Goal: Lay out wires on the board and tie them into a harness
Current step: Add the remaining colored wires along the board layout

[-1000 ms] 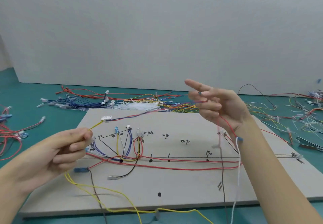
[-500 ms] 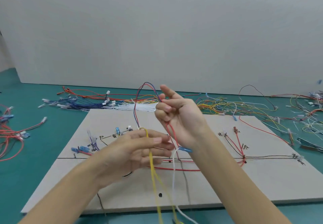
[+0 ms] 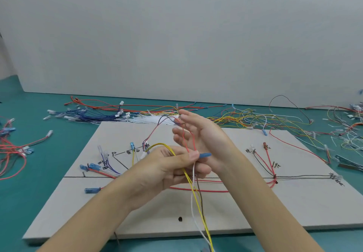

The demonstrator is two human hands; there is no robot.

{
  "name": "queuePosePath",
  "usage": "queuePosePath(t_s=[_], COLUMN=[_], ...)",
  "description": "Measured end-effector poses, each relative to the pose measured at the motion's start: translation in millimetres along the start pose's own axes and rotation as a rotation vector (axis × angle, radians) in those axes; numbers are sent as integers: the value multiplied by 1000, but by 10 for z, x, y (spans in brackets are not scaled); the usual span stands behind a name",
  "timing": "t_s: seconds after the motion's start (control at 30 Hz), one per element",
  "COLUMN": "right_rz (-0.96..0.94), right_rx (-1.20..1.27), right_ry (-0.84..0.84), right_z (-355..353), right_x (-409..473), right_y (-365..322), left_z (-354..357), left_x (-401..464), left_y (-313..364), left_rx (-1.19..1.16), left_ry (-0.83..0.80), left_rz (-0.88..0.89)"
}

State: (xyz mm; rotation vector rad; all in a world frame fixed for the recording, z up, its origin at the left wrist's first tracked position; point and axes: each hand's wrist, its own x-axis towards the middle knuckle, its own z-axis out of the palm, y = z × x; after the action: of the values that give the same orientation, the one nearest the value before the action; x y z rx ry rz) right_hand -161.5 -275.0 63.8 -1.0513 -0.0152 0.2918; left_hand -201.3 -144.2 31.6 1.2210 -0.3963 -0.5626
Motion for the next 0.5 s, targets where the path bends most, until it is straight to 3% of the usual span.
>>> queuePosePath(t_s=[0.3, 0.4, 0.5], right_rz=[241, 357, 354], right_rx=[-749, -1002, -1001], right_ry=[-151, -333, -548], right_z=[-167, -276, -366], right_x=[-205, -309, -402], right_y=[-125, -198, -208], left_z=[123, 94, 49], left_x=[-83, -99, -125], left_y=[-109, -141, -158], left_rx=[-84, 25, 128], left_ry=[169, 239, 311], left_rz=[48, 134, 189])
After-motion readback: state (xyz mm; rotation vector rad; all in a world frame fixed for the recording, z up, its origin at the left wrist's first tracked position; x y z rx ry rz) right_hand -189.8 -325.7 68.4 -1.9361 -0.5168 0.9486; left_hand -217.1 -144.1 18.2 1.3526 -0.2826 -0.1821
